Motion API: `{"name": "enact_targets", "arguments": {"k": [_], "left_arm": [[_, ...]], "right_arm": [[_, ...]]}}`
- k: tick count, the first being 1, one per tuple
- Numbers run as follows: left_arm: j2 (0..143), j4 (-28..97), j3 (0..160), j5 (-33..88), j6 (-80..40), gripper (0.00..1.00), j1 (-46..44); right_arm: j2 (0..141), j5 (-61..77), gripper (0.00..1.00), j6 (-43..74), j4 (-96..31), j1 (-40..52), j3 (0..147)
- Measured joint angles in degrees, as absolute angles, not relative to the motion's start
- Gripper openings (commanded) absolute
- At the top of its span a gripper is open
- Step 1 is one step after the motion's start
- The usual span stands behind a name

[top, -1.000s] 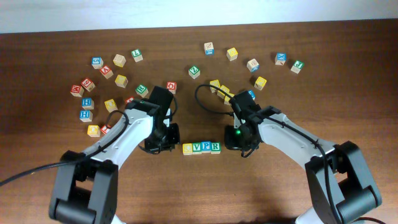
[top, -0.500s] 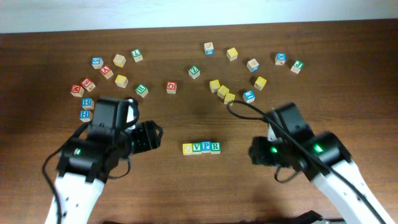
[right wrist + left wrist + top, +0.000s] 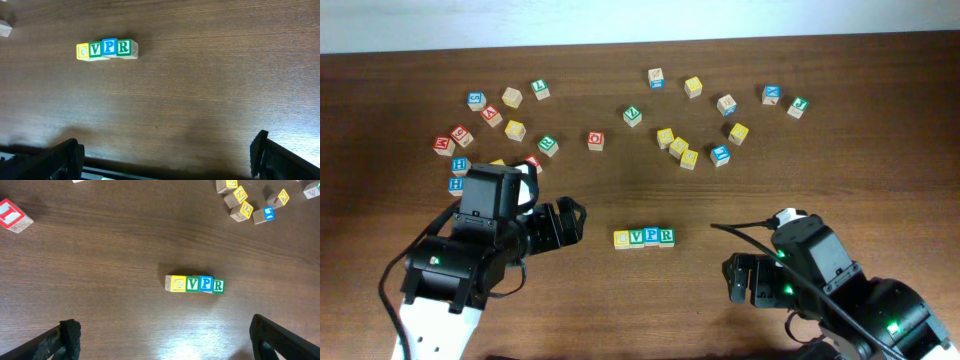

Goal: Spell out CVPR

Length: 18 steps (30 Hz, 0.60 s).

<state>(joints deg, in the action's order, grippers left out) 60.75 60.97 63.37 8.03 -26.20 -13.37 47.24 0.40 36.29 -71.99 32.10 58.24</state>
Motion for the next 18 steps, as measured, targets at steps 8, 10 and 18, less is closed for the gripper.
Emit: {"name": "enact_targets", "arguments": {"k": [8,10,18], "left_arm": [[60.8,61.0,63.4,8.0,-26.2,0.99,-13.4],[60.8,61.0,63.4,8.1,-26.2,0.99,-13.4],[60.8,61.0,63.4,8.1,-26.2,0.99,-13.4]], "right_arm": [[50.5,0.1,0.98,36.4,-72.0,32.2,58.2],[51.7,0.0,0.98,36.4,-72.0,32.4,58.2],[48.9,-0.9,0.98,35.4,-71.8,26.5,58.2]]}}
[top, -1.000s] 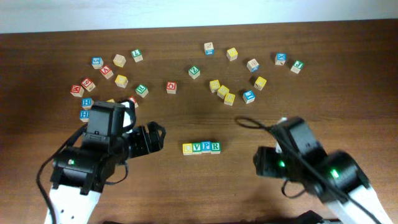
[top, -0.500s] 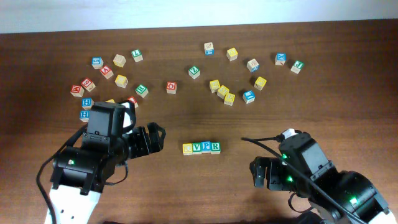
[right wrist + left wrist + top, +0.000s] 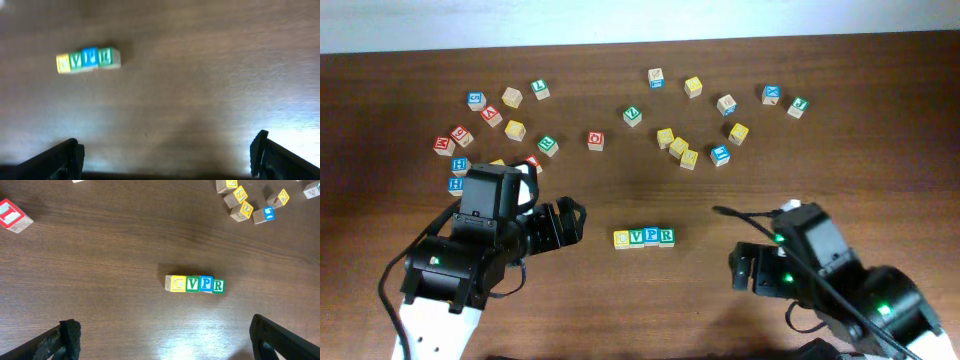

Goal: Spell out CVPR

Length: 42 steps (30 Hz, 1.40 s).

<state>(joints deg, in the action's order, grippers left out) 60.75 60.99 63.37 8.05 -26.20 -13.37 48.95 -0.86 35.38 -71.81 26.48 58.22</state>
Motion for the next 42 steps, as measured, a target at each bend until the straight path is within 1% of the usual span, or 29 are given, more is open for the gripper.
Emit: {"name": "enact_targets", "arguments": {"k": [3,7,8,9,12,15,22,25,29,33,38,42], "left_arm": [[60.8,61.0,63.4,8.0,-26.2,0.99,-13.4],[60.8,61.1,63.4,8.0,-26.2,0.99,-13.4],[60.8,61.1,63.4,8.0,-26.2,0.99,-13.4],[60.8,61.1,63.4,8.0,-26.2,0.99,-13.4],[60.8,61.1,63.4,8.0,-26.2,0.99,-13.4],[60.8,61.1,63.4,8.0,-26.2,0.99,-13.4],[60.8,61.1,63.4,8.0,-26.2,0.99,-13.4],[60.8,61.1,63.4,8.0,-26.2,0.99,-13.4],[60.8,61.1,63.4,8.0,-26.2,0.99,-13.4],[60.8,61.1,63.4,8.0,-26.2,0.99,-13.4],[60.8,61.1,63.4,8.1,-26.2,0.99,-13.4],[60.8,61.1,63.4,8.0,-26.2,0.99,-13.4]], "right_arm": [[45.9,-1.1,0.98,32.5,-69.8,21.6,58.2],[40.2,-0.2,0.98,24.8,-60.3,15.8,55.7],[39.7,0.0,0.98,23.9,-59.7,15.5,55.3],[37.1,1.2,0.98,20.4,-55.6,14.3,52.9],[32.8,2.5,0.98,15.2,-45.7,13.9,46.9],[28.5,3.1,0.98,11.9,-36.8,13.8,40.1],[20.2,7.2,0.98,10.0,-22.2,8.6,25.8],[15.0,7.7,0.98,9.9,-18.1,6.2,20.1],[9.8,8.1,0.98,9.8,-15.4,5.5,15.6],[6.3,8.8,0.98,9.5,-9.3,5.3,11.1],[4.0,9.0,0.98,7.3,-2.2,5.3,7.5],[2.0,8.8,0.98,6.5,0.4,5.3,5.4]]}}
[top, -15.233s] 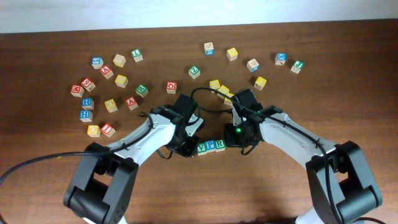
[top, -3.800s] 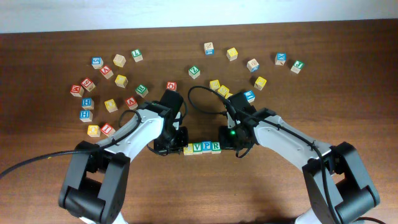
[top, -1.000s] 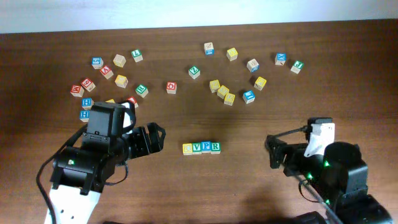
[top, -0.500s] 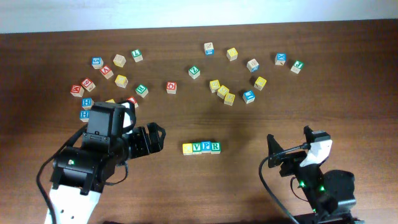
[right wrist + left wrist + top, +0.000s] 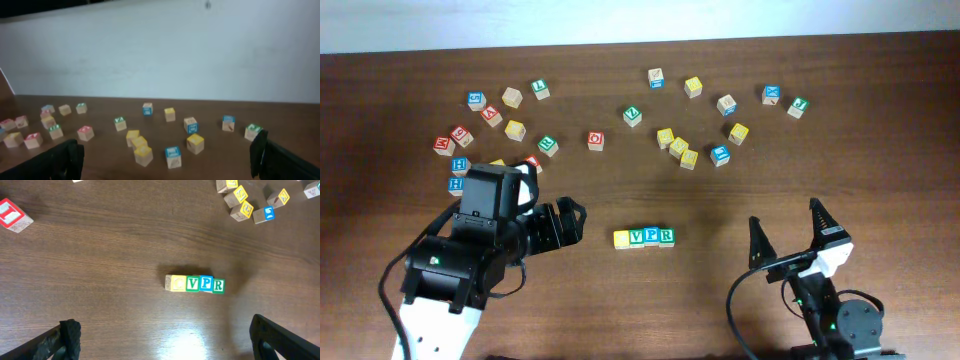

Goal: Spell out CVPR

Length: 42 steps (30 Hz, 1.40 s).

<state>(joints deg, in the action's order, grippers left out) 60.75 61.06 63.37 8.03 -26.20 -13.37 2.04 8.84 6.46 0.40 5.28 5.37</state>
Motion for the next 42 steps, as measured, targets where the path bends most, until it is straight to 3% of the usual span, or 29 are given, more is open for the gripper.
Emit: {"name": "enact_targets", "arguments": {"k": [19,27,42], "left_arm": [[60.8,61.1,63.4,8.0,-26.2,0.99,-13.4],[60.8,61.1,63.4,8.0,-26.2,0.99,-13.4],[60.8,61.1,63.4,8.0,-26.2,0.99,-13.4]], "right_arm": [[0.9,7.2,0.98,5.5,6.3,5.3,0.6],[0.9,3.6,0.98,5.6,-3.9,5.0,0.6],[0.8,1.3,0.98,-0.6,-4.3,1.1,0.6]]}}
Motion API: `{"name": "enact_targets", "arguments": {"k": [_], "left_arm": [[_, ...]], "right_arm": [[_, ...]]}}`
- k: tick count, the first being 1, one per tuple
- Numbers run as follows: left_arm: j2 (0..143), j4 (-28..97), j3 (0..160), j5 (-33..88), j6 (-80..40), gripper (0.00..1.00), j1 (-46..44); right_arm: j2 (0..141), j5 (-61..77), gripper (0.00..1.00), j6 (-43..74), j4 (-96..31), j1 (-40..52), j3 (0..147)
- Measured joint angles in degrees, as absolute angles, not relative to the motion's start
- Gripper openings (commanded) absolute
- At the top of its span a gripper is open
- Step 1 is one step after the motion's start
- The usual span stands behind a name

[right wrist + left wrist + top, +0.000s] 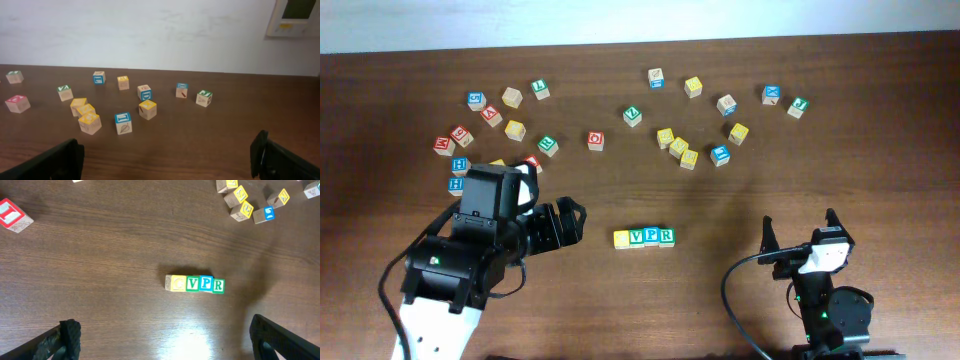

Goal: Spell out CVPR

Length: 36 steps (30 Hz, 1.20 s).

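A row of letter blocks (644, 237) lies at the table's middle front: yellow C (177, 283), green V (192, 284), blue P (205, 283), green R (218, 285), touching side by side. My left gripper (563, 222) stands open to the left of the row, nothing between its fingers (70, 335). My right gripper (800, 232) is open at the front right, pointing level toward the far wall, its fingertips (260, 150) wide apart and empty.
Several loose letter blocks are scattered along the back of the table, a cluster at far left (490, 115) and another at far right (720, 153). In the right wrist view the nearest are a blue one (123, 123) and a yellow one (89, 123). A white wall (150, 30) lies behind.
My right arm has drawn slightly back and its gripper has turned a bit to the right, so its view now shows the right block cluster. The left arm and the row are unchanged.
The C V P R row lay complete throughout, with both grippers open. My right gripper first looked down at the table right of the row, then it was tipped up level facing the far wall, and now it sits folded at the front right.
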<state>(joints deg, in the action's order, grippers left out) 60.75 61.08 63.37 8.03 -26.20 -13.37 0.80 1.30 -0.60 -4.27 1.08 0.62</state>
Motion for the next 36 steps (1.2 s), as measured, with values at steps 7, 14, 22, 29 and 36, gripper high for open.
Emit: {"name": "enact_targets", "arguments": {"k": [7,14,22,29,36], "left_arm": [[60.8,61.1,63.4,8.0,-26.2,0.99,-13.4],[60.8,61.1,63.4,8.0,-26.2,0.99,-13.4],[60.8,61.1,63.4,8.0,-26.2,0.99,-13.4],[60.8,61.1,63.4,8.0,-26.2,0.99,-13.4],[60.8,61.1,63.4,8.0,-26.2,0.99,-13.4]], "right_arm": [[0.8,1.3,0.98,-1.3,-4.3,1.1,0.6],[0.8,1.3,0.98,-1.3,-4.3,1.1,0.6],[0.8,1.3,0.98,0.1,-4.3,1.1,0.6],[0.8,1.3,0.98,0.2,-4.3,1.1,0.6],[0.8,1.3,0.98,0.3,-4.3,1.1,0.6]]}}
